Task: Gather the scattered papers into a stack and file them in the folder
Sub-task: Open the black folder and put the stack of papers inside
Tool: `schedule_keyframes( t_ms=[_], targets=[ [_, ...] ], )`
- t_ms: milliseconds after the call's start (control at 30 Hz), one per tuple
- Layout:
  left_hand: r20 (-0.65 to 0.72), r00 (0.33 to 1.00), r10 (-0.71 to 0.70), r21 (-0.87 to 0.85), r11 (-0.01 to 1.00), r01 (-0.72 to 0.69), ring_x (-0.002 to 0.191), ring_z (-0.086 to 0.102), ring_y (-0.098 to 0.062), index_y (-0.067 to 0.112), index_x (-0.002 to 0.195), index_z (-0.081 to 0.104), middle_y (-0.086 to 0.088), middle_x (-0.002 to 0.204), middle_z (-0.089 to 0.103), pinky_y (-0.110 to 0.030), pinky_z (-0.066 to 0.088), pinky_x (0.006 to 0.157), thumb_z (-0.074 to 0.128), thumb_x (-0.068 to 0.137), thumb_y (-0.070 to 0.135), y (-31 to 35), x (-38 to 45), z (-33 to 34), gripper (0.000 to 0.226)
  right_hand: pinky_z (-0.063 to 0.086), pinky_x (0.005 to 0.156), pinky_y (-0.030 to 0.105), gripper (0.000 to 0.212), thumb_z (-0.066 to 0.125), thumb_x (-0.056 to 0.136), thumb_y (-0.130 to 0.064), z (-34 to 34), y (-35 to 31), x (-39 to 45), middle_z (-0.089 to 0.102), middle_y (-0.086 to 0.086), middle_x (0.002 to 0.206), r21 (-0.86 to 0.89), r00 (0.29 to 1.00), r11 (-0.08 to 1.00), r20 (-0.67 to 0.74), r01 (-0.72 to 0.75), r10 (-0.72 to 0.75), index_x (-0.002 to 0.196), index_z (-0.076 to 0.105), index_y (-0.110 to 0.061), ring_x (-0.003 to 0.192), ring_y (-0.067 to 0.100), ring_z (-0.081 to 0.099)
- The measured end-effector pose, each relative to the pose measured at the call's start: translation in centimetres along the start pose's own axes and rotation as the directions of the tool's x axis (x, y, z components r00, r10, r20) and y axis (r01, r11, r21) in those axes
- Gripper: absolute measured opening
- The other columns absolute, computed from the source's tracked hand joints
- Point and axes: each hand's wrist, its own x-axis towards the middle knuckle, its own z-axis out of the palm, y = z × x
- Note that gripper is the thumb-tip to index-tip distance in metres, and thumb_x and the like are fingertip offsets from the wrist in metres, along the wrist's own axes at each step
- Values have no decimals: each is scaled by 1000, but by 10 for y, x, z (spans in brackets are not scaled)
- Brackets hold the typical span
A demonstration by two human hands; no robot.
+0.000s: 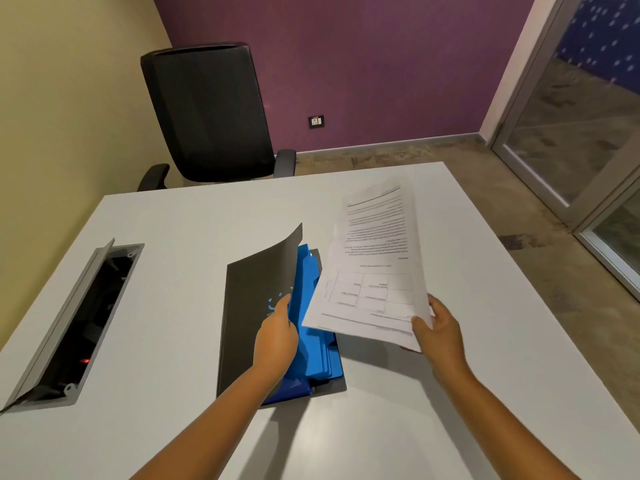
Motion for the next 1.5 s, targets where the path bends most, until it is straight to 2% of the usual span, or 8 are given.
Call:
schedule_keyframes(
  t_ms=[167,233,400,733,1100,1267,1367,1500],
  targets=[
    [0,1000,-9,24,1000,9,97,61,-29,19,142,28,-14,115,62,-39,52,83,35,94,7,8,2,-2,50,49,94,37,45,54,87,1,22,7,-29,62,5,115,13,994,1000,112,-15,14,127,48,-20,104,24,61],
    [-12,1000,-6,46,999,7,100,60,-30,18,143,27,-16,116,61,-40,51,85,35,95,8,7,1,-2,50,51,90,34,43,55,86,-1,25,9,-36,63,3,112,-6,992,1000,124,-1,2,121,50,-25,101,23,62],
    [-25,1000,-6,72,997,8,102,61,-28,19,143,25,-13,120,60,-39,51,87,36,95,9,7,-2,-4,51,45,60,18,41,56,86,-10,22,7,-39,67,6,95,-111,995,992,88,57,-48,121,54,-31,82,22,62],
    [13,1000,-9,123,992,7,110,59,-26,19,143,26,-9,127,57,-34,47,95,45,93,17,10,-10,-2,53,48,50,9,41,58,87,-9,27,3,-39,67,6,102,-84,986,996,163,36,-22,122,53,-30,85,19,64],
    [45,998,44,94,994,-48,107,60,-23,20,144,23,-9,128,56,-33,50,91,42,94,18,25,-21,10,53,49,52,7,50,56,89,-10,77,5,-43,57,9,125,-182,970,983,241,3,42,135,40,-22,101,21,58],
    [49,998,42,63,997,-45,104,61,-21,20,144,24,-9,129,56,-30,50,86,40,95,17,29,-26,11,52,52,70,19,53,56,90,-12,88,1,-30,52,8,133,-248,942,969,325,-6,89,138,35,-17,102,15,53],
    [34,998,49,20,999,-50,92,60,-17,20,144,24,-10,124,58,-28,50,80,38,95,16,33,-28,10,51,56,78,30,49,53,92,-13,91,3,-28,52,9,133,-230,958,972,265,-52,114,138,36,-18,108,22,57],
    [-20,1000,21,13,1000,-21,97,62,-21,21,144,23,-10,124,59,-33,52,83,37,95,17,33,-27,8,50,52,70,18,46,49,93,-10,96,5,-40,53,8,130,-149,982,986,162,-68,93,137,39,-19,105,21,57]
  ],
)
